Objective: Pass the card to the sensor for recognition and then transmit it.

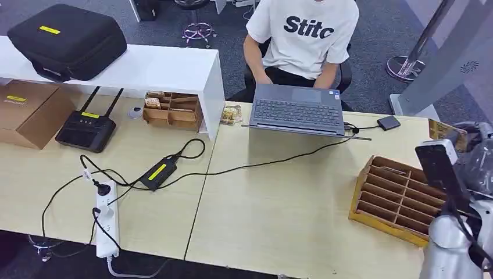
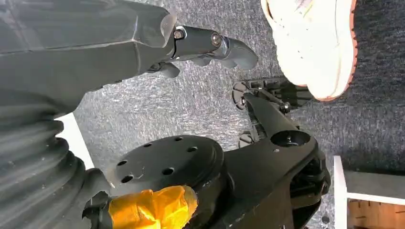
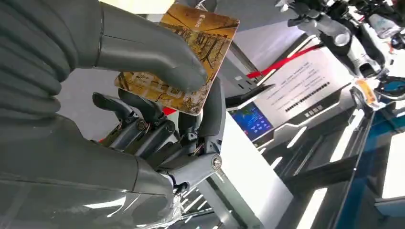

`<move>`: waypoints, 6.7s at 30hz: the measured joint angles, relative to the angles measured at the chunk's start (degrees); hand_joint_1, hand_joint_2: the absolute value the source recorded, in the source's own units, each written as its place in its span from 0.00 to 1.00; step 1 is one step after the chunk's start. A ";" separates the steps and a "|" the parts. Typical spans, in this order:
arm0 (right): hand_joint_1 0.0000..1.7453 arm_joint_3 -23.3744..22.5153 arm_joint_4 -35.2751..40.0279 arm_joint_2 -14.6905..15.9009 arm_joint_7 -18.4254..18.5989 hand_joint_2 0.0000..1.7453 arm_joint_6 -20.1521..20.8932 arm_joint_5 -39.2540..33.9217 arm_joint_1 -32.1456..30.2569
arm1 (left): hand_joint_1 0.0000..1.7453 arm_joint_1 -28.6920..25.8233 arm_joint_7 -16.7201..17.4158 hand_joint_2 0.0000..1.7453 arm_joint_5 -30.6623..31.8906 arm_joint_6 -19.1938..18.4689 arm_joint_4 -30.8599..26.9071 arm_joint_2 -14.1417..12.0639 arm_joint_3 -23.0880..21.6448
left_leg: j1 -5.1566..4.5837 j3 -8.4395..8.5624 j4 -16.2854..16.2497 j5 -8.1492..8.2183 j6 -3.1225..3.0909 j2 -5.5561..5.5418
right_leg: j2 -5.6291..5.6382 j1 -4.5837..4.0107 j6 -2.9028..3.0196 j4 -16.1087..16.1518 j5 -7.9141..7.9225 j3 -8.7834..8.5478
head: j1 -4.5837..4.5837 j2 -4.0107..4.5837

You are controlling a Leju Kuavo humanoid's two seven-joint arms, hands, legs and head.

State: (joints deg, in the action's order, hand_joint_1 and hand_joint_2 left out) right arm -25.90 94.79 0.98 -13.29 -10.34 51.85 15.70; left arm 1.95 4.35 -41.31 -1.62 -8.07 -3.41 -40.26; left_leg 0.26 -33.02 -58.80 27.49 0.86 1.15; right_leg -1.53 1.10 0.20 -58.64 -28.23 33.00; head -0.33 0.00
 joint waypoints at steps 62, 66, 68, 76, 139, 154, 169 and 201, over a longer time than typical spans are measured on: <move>1.00 -30.74 -5.24 -0.11 3.25 1.00 16.53 -13.36 -15.70 | 0.00 0.13 -1.11 1.00 -11.83 3.02 0.59 0.87 -4.35 | 0.00 -0.10 0.02 0.05 -0.01 0.02 | 0.01 0.00 -0.02 0.02 -0.04 0.11 | 0.00 0.00; 1.00 -30.87 -7.49 1.03 2.29 1.00 19.19 -14.03 -15.69 | 0.00 0.13 -1.14 1.00 -12.77 3.02 0.59 0.85 -4.74 | 0.00 -0.11 0.02 0.05 -0.01 0.02 | 0.01 0.00 -0.02 0.02 -0.04 0.11 | 0.02 0.00; 1.00 -30.87 -8.25 1.42 2.16 1.00 19.60 -14.15 -15.69 | 0.00 0.13 -1.14 1.00 -13.05 3.02 0.59 0.85 -4.87 | 0.00 -0.11 0.02 0.05 -0.01 0.02 | 0.00 0.00 -0.02 0.02 -0.04 0.11 | 0.00 0.00; 1.00 -30.12 -9.92 2.49 2.44 1.00 20.85 -12.77 -15.71 | 0.00 0.12 -1.14 1.00 -14.08 3.02 0.59 0.85 -5.29 | 0.01 -0.11 0.02 0.05 -0.01 0.02 | 0.00 -0.01 -0.02 0.02 -0.04 0.11 | 0.00 0.00; 0.00 31.47 -27.88 -3.04 15.10 1.00 12.66 1.62 33.05 | 0.00 1.75 -0.79 1.00 -17.62 -0.09 1.22 -1.55 -17.70 | 0.21 -0.36 0.03 -0.42 0.24 0.04 | 0.06 -0.19 0.17 -0.24 0.34 0.45 | 0.00 0.00; 0.00 32.91 -19.20 0.88 13.18 1.00 11.63 6.12 27.39 | 0.00 1.50 -1.14 1.00 -20.31 0.46 1.22 -1.55 -18.60 | 0.21 -0.39 0.00 -0.42 0.23 0.01 | 0.03 -0.19 0.17 -0.20 0.34 0.51 | 0.00 0.00; 0.00 31.86 -11.34 9.80 10.40 1.00 8.41 8.48 17.13 | 0.00 1.41 -1.64 1.00 -22.43 1.05 1.22 -1.29 -18.69 | 0.21 -0.44 0.00 -0.37 0.23 -0.05 | 0.00 -0.19 0.16 -0.09 0.33 0.52 | 0.02 0.00; 0.00 12.93 -0.19 15.23 1.20 1.00 5.99 3.50 -9.54 | 0.00 1.31 -1.90 1.00 -26.69 2.03 1.55 -0.70 -21.49 | 0.21 -0.55 0.01 -0.31 0.20 -0.16 | -0.14 -0.19 0.10 -0.07 0.26 0.53 | 0.00 0.00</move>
State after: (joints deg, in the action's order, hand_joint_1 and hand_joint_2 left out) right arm -12.96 94.60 16.22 -12.09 -4.35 55.34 6.15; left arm 3.26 2.45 -68.00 0.42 -6.51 -4.11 -61.75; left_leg 0.47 -33.58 -58.79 27.18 1.05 1.00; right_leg -1.66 0.90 0.30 -58.71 -27.97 33.54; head -0.33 0.00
